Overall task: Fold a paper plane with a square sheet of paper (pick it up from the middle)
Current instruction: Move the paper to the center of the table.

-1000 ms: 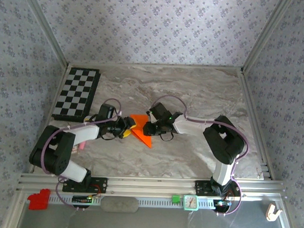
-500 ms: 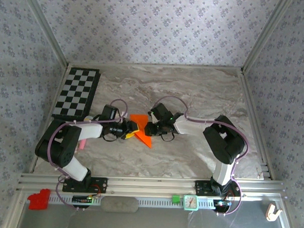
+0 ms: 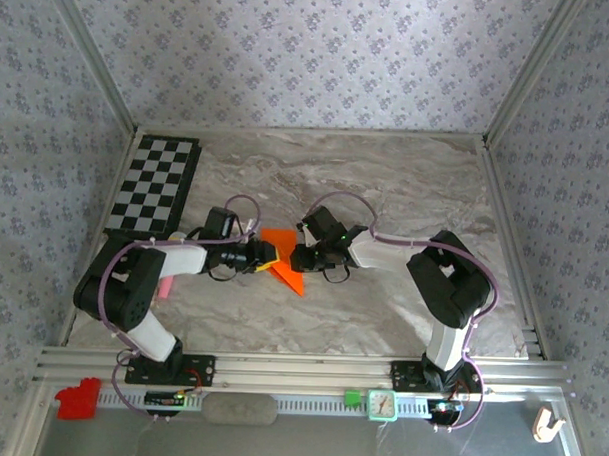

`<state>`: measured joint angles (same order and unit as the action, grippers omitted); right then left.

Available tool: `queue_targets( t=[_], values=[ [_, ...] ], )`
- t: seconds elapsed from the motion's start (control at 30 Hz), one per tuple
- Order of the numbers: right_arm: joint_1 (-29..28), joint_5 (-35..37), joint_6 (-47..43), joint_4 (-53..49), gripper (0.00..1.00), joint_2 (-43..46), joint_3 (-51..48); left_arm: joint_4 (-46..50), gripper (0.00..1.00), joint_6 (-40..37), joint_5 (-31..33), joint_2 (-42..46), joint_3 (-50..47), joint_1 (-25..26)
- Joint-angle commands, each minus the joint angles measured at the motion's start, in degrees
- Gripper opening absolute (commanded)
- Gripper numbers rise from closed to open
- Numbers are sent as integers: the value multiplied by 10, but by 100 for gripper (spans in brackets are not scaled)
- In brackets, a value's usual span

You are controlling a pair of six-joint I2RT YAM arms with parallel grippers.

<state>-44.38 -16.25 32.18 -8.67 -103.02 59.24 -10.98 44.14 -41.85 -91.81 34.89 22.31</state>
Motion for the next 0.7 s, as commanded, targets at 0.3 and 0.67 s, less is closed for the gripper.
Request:
queue_targets(
  t=[0.3,0.67],
  values=[
    [6,0,9,-5,20,0,-4,-21,22,-24,-17,6,3,3],
    [18,72,-81,-13,35,84,-29,9,10,34,42,24,20,10]
  ],
)
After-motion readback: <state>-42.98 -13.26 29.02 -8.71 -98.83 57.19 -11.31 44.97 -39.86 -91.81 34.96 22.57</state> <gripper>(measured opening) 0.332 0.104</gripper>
